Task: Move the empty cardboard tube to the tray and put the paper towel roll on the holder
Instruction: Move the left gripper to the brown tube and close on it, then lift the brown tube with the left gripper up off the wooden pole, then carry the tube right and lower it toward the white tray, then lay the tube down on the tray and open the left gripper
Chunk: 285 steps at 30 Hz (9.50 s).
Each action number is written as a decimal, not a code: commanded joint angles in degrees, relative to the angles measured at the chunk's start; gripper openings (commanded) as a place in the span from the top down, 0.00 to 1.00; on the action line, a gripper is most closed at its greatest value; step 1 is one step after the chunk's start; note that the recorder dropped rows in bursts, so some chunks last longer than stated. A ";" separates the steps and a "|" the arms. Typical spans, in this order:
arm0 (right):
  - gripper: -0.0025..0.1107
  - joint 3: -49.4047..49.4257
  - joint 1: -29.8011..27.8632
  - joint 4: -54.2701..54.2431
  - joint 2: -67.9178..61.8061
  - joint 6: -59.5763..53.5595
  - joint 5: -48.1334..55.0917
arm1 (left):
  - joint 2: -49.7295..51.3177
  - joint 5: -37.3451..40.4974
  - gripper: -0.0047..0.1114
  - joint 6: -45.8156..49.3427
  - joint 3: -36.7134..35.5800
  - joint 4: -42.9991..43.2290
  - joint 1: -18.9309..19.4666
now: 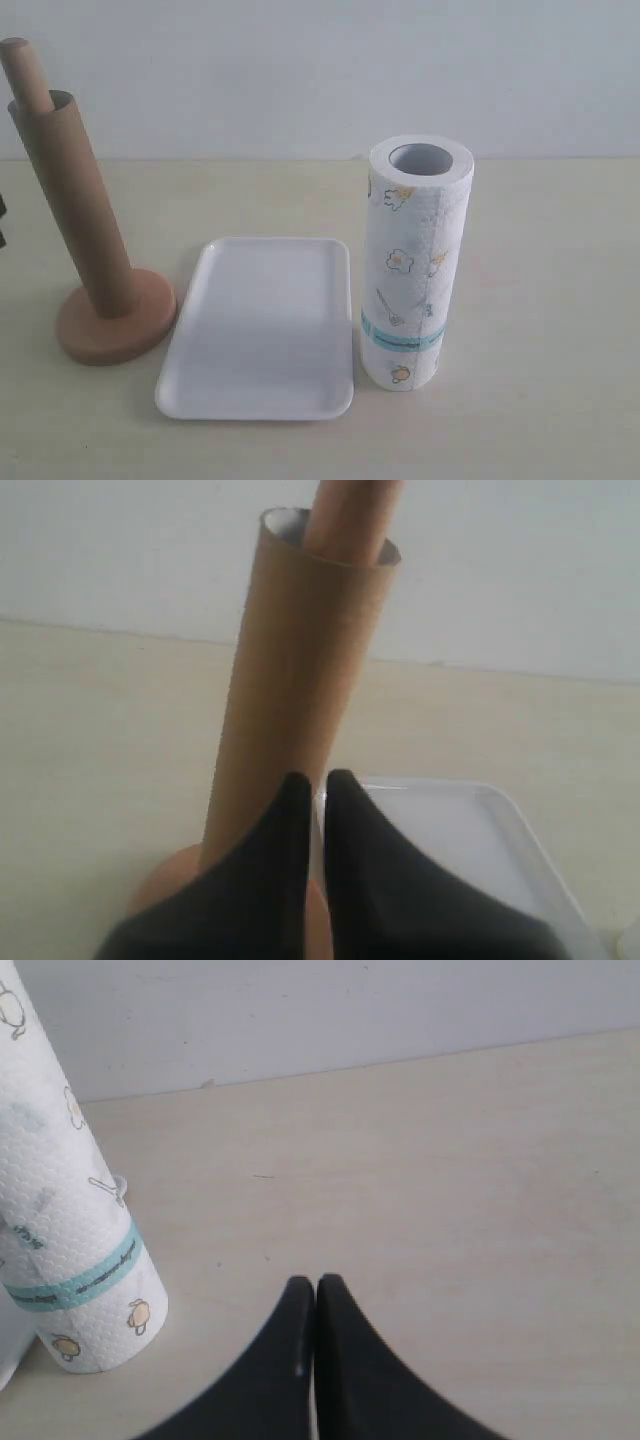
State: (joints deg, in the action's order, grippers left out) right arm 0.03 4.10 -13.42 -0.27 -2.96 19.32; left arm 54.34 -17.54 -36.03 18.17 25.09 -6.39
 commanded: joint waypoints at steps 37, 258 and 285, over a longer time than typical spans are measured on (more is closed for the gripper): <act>0.98 -0.03 -0.12 0.11 0.27 -0.40 -0.42 | 36.47 -24.36 0.55 32.70 9.24 -13.24 0.04; 0.98 -0.03 -0.12 0.11 0.27 -0.39 -0.89 | 59.98 55.10 0.53 21.36 62.15 -34.06 -24.36; 0.98 -0.03 -0.12 0.11 0.27 -0.38 -1.93 | 58.28 57.52 0.43 20.72 62.15 -30.46 -24.36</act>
State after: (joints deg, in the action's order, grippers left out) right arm 0.03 4.10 -13.42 -0.27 -2.96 18.07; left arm 113.99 38.80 -15.15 79.90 -6.88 -30.47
